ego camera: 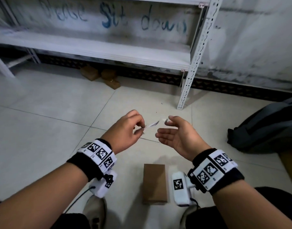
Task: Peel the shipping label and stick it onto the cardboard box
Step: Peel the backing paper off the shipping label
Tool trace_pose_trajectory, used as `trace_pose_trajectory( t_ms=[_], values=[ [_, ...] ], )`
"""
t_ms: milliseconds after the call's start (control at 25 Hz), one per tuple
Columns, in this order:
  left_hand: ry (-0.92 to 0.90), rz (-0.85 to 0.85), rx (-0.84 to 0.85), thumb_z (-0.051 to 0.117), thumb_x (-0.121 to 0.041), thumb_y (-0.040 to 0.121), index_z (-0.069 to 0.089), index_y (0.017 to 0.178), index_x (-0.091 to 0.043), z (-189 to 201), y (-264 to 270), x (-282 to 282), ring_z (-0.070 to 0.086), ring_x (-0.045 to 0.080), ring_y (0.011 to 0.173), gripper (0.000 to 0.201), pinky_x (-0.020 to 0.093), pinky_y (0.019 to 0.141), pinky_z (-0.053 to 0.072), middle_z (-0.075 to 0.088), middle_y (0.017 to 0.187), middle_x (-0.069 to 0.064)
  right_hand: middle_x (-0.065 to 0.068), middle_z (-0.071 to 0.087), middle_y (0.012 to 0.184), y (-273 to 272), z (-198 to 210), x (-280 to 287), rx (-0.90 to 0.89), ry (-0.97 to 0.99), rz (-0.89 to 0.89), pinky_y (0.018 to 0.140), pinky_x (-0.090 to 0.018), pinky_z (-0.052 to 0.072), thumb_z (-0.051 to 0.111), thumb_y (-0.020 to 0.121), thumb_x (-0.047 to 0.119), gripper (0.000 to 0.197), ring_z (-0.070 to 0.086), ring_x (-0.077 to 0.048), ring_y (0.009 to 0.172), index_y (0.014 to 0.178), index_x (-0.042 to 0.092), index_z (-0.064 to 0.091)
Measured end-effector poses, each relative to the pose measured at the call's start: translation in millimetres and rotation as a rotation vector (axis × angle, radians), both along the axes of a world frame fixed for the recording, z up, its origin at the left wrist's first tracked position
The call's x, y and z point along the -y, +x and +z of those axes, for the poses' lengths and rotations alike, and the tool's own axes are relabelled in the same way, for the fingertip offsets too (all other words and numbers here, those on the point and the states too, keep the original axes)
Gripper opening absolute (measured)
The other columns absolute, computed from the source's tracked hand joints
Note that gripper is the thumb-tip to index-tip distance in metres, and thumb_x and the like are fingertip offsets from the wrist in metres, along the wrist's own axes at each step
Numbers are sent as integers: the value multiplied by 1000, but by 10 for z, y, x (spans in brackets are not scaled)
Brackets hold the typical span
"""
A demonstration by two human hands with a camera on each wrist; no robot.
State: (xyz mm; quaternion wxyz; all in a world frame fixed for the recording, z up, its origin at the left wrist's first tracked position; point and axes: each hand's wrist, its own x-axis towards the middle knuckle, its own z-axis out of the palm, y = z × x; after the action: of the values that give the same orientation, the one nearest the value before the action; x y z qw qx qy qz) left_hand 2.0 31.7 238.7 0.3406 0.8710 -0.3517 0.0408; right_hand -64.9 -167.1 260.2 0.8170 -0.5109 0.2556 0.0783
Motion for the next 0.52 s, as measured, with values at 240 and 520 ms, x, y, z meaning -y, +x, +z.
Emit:
trace_pose_trajectory(
  t_ms=[240,520],
  values=[
    [246,83,155,66,-23,81,55,97,-30,26,-238,-140,47,7,77,21,30,61,48,48,109,-16,-22,62,94,-180,-98,-146,61,-52,50,70,-36,59,58,90,0,5,67,-29,73,93,-2,61],
    [-36,-174,-186,79,-33,80,64,113,-25,21,-370,29,55,5,119,38,21,100,45,53,122,-14,-24,66,89,-288,-192,-233,58,-165,49,63,-29,59,65,90,3,15,66,-27,69,101,-8,66]
  ],
)
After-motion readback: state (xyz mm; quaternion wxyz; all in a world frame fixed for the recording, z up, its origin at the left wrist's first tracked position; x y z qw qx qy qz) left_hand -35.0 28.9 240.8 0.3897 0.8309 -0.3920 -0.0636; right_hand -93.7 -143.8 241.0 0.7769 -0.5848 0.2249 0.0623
